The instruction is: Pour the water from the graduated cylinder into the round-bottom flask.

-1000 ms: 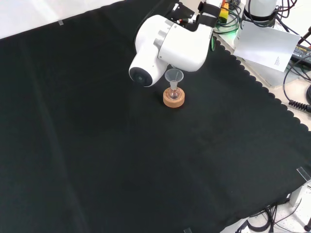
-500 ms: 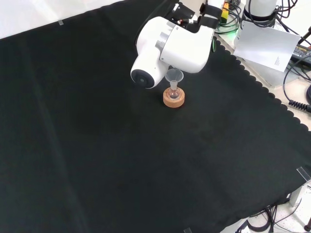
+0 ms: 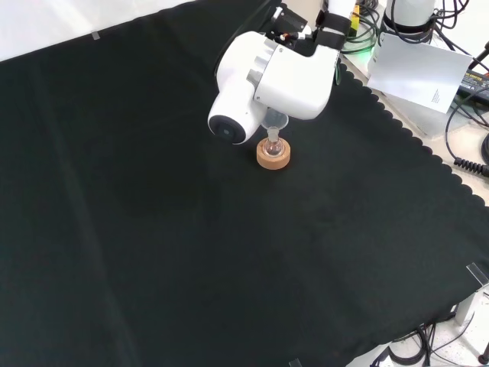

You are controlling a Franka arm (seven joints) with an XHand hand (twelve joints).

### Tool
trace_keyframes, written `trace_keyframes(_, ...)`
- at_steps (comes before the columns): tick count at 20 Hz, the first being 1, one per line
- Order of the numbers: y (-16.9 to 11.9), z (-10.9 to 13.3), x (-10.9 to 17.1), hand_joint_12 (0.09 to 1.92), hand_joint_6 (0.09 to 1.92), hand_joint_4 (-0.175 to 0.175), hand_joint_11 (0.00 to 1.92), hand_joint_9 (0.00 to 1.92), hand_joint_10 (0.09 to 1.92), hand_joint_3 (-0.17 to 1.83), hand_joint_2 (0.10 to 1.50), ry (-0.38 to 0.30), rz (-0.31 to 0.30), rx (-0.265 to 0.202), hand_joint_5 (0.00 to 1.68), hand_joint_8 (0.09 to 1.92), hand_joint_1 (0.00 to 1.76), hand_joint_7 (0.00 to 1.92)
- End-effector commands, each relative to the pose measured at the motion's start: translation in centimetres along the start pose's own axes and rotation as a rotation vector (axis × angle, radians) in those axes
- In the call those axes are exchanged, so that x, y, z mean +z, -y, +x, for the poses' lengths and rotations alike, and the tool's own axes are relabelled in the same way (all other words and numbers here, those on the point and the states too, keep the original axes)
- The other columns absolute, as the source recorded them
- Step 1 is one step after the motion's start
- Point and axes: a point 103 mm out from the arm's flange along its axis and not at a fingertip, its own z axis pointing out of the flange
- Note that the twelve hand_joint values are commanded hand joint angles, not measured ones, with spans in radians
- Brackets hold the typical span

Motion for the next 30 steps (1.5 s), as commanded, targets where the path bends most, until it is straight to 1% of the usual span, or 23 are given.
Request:
trace_keyframes(1,0.27,0.33,-0.39,0.75,1.05,-0.175,1.23,1.42,0.09,0.16,1.05,-0.003,0.003,-0.001,0.97,0.33,1.15,1.25)
trace_keyframes(13,0.65,0.41,-0.6,0.74,1.05,-0.175,1.23,1.42,0.09,0.18,1.04,-0.001,0.006,0.01,0.97,0.33,1.15,1.26)
trace_keyframes(20,0.72,0.6,-0.83,0.74,1.05,-0.175,1.23,1.42,0.09,0.19,1.04,0.001,0.019,0.016,0.97,0.32,1.15,1.26)
trace_keyframes(30,0.73,0.67,-0.87,0.74,1.05,-0.175,1.24,1.42,0.09,0.21,1.03,-0.008,0.009,0.001,0.97,0.32,1.15,1.26)
